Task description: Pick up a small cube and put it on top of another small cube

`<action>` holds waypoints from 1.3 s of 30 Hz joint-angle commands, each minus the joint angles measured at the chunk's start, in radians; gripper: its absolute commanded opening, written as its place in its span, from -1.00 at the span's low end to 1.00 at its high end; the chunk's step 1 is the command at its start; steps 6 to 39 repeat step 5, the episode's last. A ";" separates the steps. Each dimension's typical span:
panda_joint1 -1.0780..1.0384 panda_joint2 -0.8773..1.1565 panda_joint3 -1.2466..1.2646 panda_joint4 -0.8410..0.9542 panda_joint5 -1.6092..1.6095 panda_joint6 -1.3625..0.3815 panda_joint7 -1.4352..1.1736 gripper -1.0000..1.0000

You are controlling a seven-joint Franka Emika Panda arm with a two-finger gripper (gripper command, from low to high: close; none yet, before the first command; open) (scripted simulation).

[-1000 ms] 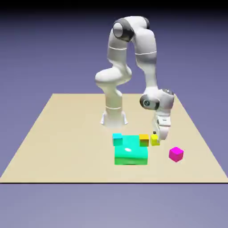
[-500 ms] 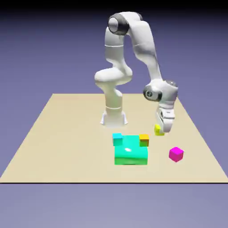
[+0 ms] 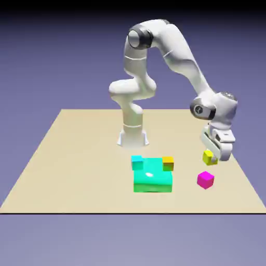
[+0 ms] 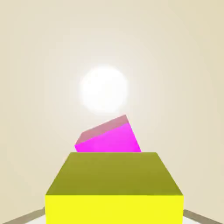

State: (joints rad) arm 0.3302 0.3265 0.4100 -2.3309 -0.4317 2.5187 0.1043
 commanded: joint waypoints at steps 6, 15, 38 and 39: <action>0.007 0.018 -0.011 0.000 -0.019 0.016 0.013 1.00; 0.007 0.018 -0.011 0.000 -0.019 0.016 0.013 1.00; 0.007 0.018 -0.011 0.000 -0.019 0.016 0.013 1.00; 0.007 0.018 -0.011 0.000 -0.019 0.016 0.013 1.00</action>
